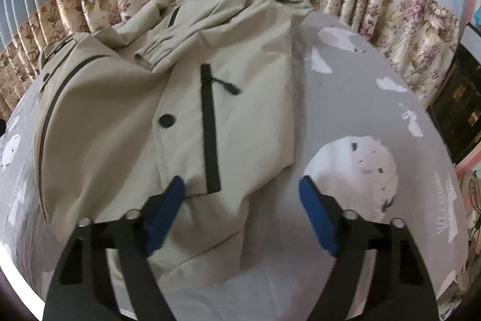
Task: Fold large clothes
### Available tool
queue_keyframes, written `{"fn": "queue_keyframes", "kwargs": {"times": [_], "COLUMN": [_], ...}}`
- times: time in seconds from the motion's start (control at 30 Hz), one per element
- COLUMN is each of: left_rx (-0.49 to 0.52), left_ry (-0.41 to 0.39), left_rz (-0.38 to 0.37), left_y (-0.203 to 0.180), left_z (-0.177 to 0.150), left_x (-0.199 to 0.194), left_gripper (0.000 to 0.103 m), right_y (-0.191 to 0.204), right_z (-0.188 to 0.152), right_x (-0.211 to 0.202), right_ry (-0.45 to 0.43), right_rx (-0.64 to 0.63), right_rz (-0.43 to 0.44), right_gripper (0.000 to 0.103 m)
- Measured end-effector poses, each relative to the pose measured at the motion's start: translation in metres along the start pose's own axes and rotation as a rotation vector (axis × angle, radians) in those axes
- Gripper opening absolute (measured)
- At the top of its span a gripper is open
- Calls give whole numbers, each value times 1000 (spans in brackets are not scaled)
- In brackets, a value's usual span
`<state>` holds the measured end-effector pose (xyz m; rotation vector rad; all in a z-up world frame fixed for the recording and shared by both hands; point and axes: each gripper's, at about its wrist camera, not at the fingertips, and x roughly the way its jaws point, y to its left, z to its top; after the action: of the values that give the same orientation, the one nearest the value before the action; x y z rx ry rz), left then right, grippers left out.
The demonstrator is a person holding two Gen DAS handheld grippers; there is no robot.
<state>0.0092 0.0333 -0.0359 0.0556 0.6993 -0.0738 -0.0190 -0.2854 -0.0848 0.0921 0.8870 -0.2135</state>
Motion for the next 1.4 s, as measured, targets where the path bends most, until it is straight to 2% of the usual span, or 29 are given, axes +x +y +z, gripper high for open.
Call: {"fn": "queue_keyframes", "kwargs": {"times": [0.07,0.13,0.17,0.2,0.3,0.37,0.53,0.73,0.83,0.9,1.0,1.1,1.23,1.4], "left_rx": [-1,2,4,5,7,11,9,8,5,8,32,98,128,181], "left_ry": [7,11,12,13,12,11,6,-2,-4,2,18,19,-13,14], "left_rz": [-2,-2,-3,-4,-6,-6,-2,12,20,29,24,-9,-51,-75], "left_y": [-1,-1,-3,-3,-5,-5,-5,-2,0,0,-6,-18,-27,-44], "left_z": [-1,-1,-2,-2,-2,-2,0,3,4,4,2,3,14,28], "left_x": [2,2,3,3,2,1,0,-5,-6,-4,4,16,33,73], "left_gripper": [100,100,100,100,100,100,100,100,100,100,100,100,100,99], "right_y": [3,5,5,7,14,13,6,-32,-59,-72,-88,-81,-83,-87], "right_z": [0,-1,-1,-1,0,0,7,18,19,21,17,17,13,12], "right_x": [2,3,4,3,-1,-9,-37,-79,-88,-77,-62,-55,-53,-51], "right_ry": [4,12,19,21,6,-15,-107,-236,-253,-223,-189,-189,-186,-177], "right_rx": [-7,-5,0,-1,-43,-40,-23,30,73,79,118,92,86,97], "right_rz": [10,37,57,75,81,98,95,-49,-134,-192,-153,-168,-160,-146], "right_gripper": [64,50,40,38,18,13,11,10,10,10,10,10,10,11]}}
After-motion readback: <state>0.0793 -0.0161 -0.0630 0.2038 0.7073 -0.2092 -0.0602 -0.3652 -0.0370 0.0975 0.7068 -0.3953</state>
